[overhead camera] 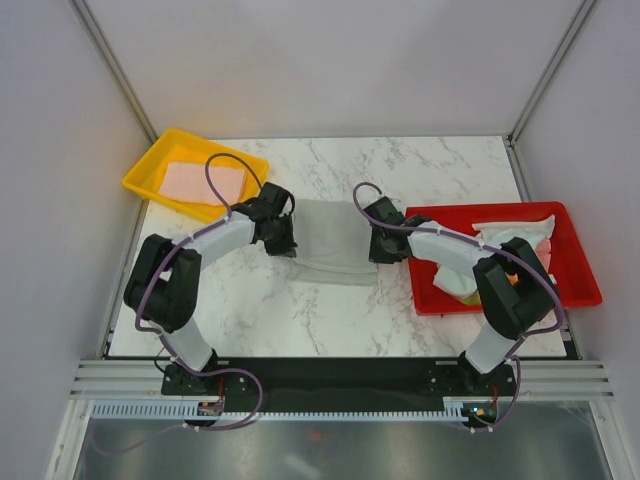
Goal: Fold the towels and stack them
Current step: Fold the towel
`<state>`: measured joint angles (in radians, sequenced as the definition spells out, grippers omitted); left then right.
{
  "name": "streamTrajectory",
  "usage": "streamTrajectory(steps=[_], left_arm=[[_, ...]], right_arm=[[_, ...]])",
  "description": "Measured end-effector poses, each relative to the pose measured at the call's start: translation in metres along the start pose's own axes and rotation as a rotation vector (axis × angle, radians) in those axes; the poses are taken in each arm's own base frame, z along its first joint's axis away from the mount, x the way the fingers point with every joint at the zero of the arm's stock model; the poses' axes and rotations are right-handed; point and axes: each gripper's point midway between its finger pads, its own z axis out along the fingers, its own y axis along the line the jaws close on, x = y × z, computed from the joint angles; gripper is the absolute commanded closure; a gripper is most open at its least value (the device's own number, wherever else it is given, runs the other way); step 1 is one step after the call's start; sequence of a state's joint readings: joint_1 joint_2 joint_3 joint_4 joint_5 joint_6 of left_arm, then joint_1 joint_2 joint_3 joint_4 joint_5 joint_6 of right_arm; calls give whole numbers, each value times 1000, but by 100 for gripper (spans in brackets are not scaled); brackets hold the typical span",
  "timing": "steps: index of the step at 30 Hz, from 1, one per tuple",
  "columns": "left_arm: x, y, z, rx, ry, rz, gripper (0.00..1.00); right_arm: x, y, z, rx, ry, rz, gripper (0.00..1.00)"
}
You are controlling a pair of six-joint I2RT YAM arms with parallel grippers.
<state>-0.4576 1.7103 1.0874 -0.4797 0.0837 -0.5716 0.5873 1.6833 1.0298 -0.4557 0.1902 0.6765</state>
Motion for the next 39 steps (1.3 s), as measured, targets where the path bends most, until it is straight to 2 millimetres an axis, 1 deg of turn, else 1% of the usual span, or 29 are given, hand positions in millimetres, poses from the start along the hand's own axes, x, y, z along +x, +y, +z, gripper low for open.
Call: streamTrajectory(steps=[5,9,16,19,23,25,27,31,33,36,39], left_arm=[[-6,-4,-7,-1,-4,2,98],[-2,-3,-10,-8,11,7,98],[4,-10,-24,9,6,37,98],[17,-10,-21,5,28,52,98],[42,-1,-13,-21,82,70,98],[48,2,-10,-33,94,75,98],[47,4,-9,-46,86,76,98],[41,7,-11,-69,70,78,98],[34,5,-15,-81,53,79,98],[16,0,-20,-91,0,85,98],[11,1,-21,-106,-18,88,98]], right_arm=[[-8,3,-13,-13,-15,-16,100],[-16,7,-25,-39,-35,-21,100],[-14,9,-41,-81,-39,-23,100],[-4,4,-41,-91,-29,-20,100],[26,-5,-27,-86,28,-22,100],[36,-5,-24,-88,48,-27,100],[41,-3,-21,-94,53,-27,100],[36,3,-22,-114,31,-16,100],[34,4,-24,-122,22,-14,100],[30,7,-30,-142,7,-2,100],[27,13,-36,-174,-10,17,100]])
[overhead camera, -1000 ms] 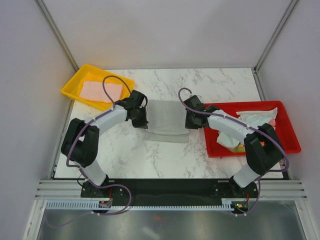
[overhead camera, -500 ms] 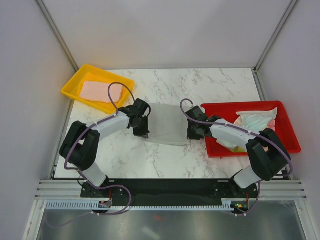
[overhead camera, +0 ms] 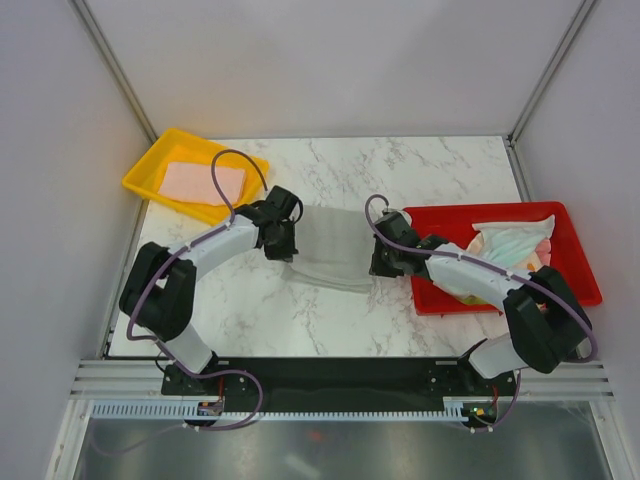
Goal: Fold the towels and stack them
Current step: Fold the towel
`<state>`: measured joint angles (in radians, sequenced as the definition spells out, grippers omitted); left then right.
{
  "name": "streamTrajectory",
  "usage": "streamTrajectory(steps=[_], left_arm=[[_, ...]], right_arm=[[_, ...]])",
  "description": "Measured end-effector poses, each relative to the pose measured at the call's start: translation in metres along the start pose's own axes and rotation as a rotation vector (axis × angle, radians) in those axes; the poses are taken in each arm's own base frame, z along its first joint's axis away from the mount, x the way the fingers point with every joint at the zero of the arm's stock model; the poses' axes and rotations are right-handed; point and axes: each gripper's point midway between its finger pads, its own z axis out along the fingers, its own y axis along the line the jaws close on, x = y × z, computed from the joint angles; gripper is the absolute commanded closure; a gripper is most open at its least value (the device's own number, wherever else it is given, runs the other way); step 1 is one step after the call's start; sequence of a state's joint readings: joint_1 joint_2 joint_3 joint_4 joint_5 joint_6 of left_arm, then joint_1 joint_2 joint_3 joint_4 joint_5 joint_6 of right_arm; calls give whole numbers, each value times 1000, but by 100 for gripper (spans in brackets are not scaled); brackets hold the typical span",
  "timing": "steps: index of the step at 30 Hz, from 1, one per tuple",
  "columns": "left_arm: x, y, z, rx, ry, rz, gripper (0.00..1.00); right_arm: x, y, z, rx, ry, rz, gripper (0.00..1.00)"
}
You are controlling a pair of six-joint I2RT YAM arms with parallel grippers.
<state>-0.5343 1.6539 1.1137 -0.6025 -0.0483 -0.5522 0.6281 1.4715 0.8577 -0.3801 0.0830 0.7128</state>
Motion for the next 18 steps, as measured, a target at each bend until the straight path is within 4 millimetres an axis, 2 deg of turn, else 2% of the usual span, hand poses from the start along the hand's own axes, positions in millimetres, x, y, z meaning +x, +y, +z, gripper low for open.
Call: streamTrajectory(steps=[3,6,10,18], left_arm=[[1,5,1,-26,0,1,98],[3,9,4,-47,6,2,98],[11,17,12,-77,31,6,98],[18,26,18,-120,49,17,98]], right_arm=[[9,5,1,-38,6,22,100],[27,2,7,-51,38,42,100],[40,1,14,-53,65,62,100],[38,8,15,-86,54,88,100]])
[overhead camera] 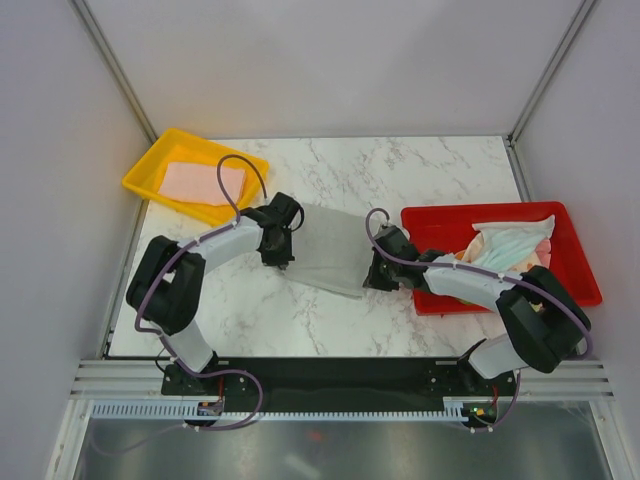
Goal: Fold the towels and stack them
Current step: Fold the towel
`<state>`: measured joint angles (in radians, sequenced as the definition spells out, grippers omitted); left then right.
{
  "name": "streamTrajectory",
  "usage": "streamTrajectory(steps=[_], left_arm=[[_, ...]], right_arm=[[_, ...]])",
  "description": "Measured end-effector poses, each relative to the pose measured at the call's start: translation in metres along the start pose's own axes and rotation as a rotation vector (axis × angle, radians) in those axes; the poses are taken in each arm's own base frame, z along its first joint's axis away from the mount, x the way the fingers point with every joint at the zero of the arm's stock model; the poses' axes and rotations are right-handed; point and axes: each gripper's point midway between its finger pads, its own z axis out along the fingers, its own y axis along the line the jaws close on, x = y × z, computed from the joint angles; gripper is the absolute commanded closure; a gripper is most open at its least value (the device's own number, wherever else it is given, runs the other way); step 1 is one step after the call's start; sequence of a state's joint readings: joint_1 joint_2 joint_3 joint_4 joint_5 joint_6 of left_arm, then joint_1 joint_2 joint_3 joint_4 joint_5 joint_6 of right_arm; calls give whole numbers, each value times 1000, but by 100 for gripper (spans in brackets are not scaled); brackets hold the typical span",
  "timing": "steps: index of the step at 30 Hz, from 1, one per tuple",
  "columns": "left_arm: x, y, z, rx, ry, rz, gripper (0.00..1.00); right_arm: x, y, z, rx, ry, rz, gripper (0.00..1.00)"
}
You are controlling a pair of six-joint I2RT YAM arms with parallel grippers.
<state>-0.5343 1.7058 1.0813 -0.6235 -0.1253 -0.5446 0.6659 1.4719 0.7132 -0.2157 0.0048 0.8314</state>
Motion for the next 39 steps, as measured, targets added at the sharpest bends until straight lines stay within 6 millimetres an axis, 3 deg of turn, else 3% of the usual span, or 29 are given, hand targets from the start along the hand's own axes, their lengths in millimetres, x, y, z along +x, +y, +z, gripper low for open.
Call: streamTrajectory(steps=[7,13,20,34,39], left_arm=[[-24,-5,-13,4,-52,-1,98],[-26,6,-6,-50,-59,-7,98],[-12,21,18,-129,-3,1,98],[-9,17,17,-52,-16,-25,98],[-5,12,15,-20,-2,-26,98]], right_arm=[[-4,22,-14,-72,-31,20,100],[9,46,-9,-141,-47,38,100],[31,22,11,-80,-11,93,100],[24,18,11,-54,-54,92,100],[19,36,0,-98,-47,74,100]])
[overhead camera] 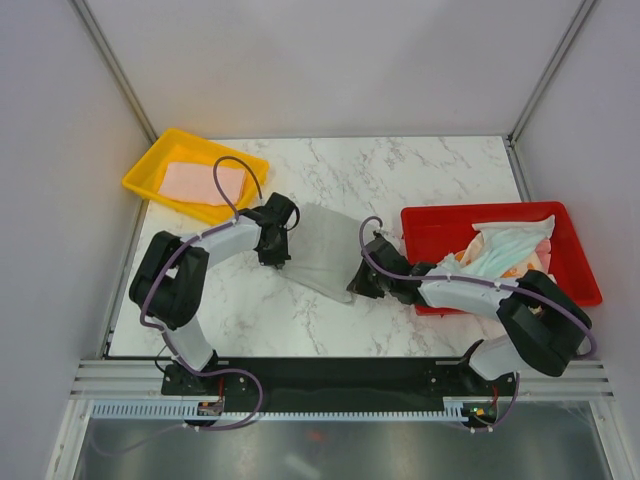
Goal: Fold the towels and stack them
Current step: Fold the towel
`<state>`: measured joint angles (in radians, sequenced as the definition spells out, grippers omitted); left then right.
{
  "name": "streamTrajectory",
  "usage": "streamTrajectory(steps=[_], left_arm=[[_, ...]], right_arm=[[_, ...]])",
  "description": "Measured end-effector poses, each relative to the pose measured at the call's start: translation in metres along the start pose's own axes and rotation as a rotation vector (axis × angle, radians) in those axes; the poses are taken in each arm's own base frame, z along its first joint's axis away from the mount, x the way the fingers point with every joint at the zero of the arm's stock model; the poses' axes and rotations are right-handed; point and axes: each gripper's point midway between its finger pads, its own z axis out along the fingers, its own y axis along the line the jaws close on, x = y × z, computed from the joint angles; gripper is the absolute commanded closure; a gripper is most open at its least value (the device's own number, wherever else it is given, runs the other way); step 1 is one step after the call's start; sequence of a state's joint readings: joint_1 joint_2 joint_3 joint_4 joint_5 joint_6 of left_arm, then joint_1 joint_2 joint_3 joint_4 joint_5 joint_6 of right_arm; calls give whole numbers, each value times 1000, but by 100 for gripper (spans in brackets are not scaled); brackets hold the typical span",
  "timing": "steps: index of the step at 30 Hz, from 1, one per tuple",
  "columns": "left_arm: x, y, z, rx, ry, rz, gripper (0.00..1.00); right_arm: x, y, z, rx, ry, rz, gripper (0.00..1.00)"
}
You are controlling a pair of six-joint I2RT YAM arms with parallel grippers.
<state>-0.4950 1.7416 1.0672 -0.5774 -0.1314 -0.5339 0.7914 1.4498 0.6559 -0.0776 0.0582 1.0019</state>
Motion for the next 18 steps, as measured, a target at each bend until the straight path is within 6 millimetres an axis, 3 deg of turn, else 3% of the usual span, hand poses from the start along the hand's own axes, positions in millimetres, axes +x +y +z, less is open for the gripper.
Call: streamTrajectory(steps=[6,13,18], left_arm=[[2,-1,0,5,10,1,98],[2,-1,0,6,9,1,98],[3,2,-3,-12,19,4,98]], right_arm=[[14,33,-1,-113,12,12,100],[32,4,10,-37,26,52,100],[30,1,10,-21,2,53,100]])
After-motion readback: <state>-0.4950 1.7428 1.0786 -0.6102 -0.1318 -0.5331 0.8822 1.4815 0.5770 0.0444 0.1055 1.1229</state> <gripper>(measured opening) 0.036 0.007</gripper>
